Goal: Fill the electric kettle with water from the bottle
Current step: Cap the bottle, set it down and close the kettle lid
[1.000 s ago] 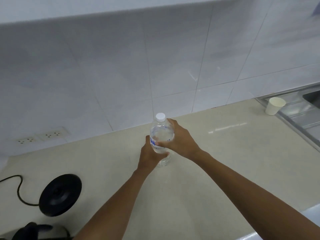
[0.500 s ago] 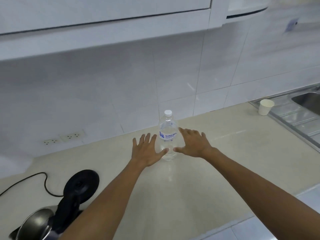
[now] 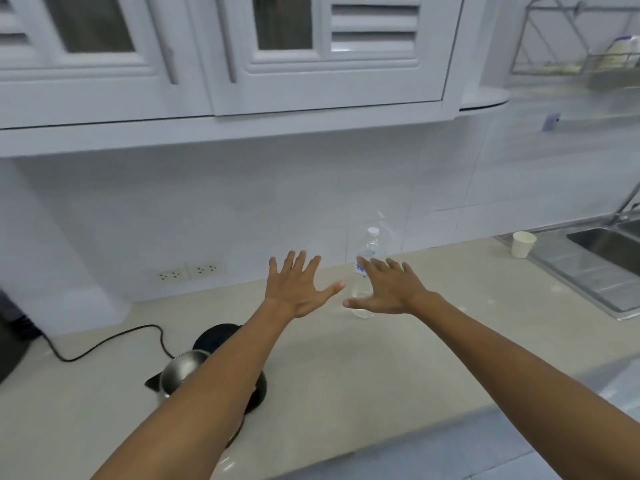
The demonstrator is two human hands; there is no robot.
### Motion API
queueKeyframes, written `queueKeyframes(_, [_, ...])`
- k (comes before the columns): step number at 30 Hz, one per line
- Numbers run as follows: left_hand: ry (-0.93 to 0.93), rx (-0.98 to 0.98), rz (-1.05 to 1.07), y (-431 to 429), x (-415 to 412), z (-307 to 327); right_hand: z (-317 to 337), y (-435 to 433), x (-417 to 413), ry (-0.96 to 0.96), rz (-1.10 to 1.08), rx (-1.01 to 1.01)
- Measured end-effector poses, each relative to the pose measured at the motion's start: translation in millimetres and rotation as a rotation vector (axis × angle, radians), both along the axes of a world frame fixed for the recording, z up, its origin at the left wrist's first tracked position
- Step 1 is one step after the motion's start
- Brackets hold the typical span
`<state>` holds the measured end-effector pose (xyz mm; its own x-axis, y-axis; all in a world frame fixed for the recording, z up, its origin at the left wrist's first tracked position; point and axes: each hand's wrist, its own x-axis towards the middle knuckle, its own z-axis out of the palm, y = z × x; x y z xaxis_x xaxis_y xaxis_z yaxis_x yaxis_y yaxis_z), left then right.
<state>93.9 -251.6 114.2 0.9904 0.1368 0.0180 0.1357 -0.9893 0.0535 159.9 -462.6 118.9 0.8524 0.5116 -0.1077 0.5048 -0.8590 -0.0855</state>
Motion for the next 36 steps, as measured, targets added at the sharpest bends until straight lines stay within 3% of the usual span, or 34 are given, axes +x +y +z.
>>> queueKeyframes(18, [0.070,-0.041,0.270,168,-188,-34,-11,160,-105,0.092,0.315,-0.055])
queueKeyframes(27, [0.184,-0.132,0.262,203,-223,-93,-20,183,-118,0.165,0.373,-0.074])
queueKeyframes(36, [0.092,-0.253,0.222,216,-232,-114,0,213,-123,0.097,0.461,0.023])
